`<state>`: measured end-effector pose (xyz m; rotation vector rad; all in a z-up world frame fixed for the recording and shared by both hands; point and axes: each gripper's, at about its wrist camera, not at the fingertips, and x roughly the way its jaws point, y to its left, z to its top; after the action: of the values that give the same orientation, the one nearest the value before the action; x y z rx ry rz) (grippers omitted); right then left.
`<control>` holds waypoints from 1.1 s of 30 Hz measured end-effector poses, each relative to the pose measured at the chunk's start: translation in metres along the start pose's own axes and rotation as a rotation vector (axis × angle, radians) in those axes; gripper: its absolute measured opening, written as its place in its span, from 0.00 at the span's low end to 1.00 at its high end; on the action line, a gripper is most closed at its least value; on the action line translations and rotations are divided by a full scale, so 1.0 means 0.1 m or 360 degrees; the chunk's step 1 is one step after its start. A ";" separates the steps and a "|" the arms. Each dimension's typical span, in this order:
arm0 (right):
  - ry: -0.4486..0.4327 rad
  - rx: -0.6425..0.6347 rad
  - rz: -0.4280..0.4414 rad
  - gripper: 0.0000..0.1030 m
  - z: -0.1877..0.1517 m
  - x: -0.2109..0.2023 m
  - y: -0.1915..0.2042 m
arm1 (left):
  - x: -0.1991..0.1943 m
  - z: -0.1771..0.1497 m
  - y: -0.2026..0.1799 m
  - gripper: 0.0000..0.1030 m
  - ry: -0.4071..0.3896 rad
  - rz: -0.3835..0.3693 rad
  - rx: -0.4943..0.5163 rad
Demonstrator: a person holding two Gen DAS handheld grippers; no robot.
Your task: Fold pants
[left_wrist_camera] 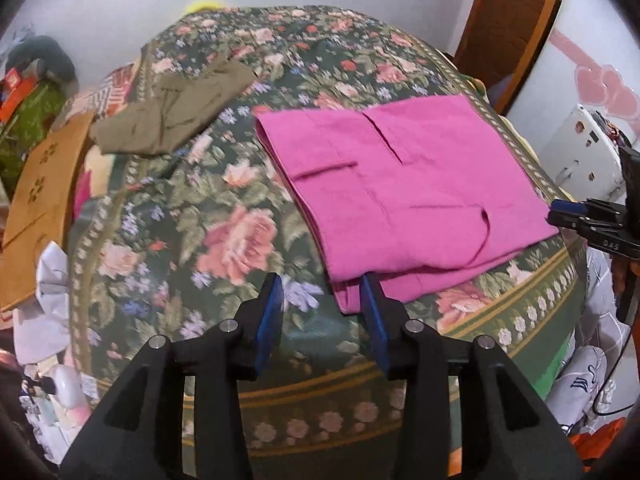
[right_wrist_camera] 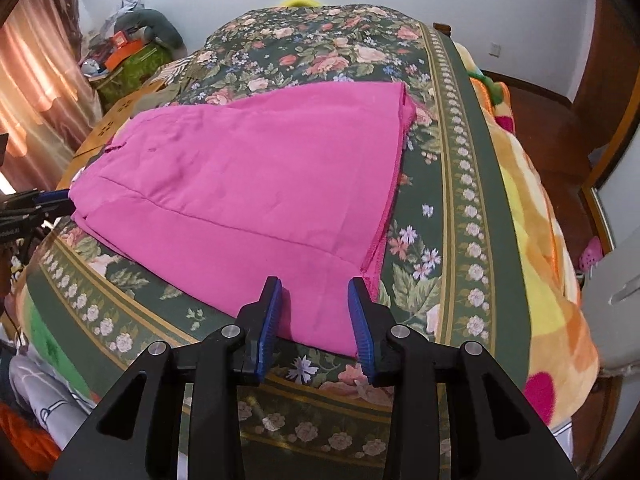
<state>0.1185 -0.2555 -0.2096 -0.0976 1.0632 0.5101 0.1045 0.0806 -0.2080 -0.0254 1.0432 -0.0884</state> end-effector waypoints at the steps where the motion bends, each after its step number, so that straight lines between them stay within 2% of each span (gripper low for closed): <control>1: -0.0015 -0.0006 -0.0003 0.30 0.03 -0.03 0.00 | -0.03 0.03 0.01 0.40 -0.0017 0.0017 0.0005; 3: -0.0046 -0.0014 -0.0005 0.30 0.09 -0.08 0.00 | -0.10 0.11 0.02 0.40 -0.0056 0.0006 0.0022; 7: -0.0119 -0.0026 -0.0014 0.30 0.26 -0.18 -0.03 | -0.19 0.33 0.00 0.51 -0.0146 0.0039 0.0051; 9: -0.0155 -0.0023 -0.0017 0.33 0.36 -0.21 -0.05 | -0.20 0.46 0.00 0.53 -0.0180 0.0039 0.0054; 10: -0.0172 -0.0022 -0.0024 0.39 0.42 -0.21 -0.07 | -0.19 0.52 0.00 0.54 -0.0190 0.0038 0.0047; 11: -0.0195 -0.0021 -0.0035 0.42 0.48 -0.21 -0.08 | -0.17 0.60 0.02 0.55 -0.0202 0.0030 0.0035; 19: -0.0267 -0.0024 -0.0052 0.42 0.93 -0.05 -0.25 | 0.01 1.08 0.30 0.56 -0.0250 0.0028 -0.0093; 24: -0.0252 -0.0011 -0.0054 0.42 1.18 0.24 -0.41 | 0.32 1.22 0.43 0.56 -0.0169 0.0024 -0.0129; 30: -0.0164 0.0075 -0.0048 0.43 1.44 0.76 -0.64 | 0.89 1.17 0.42 0.56 0.0046 -0.0091 -0.0167; 33: -0.0121 0.0085 -0.0047 0.43 1.52 0.99 -0.72 | 1.03 1.11 0.40 0.56 0.0088 -0.0197 -0.0219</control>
<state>0.3113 -0.2354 -0.2305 -0.0466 0.9991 0.4550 0.2542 0.1094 -0.2437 -0.2132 1.1012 -0.1301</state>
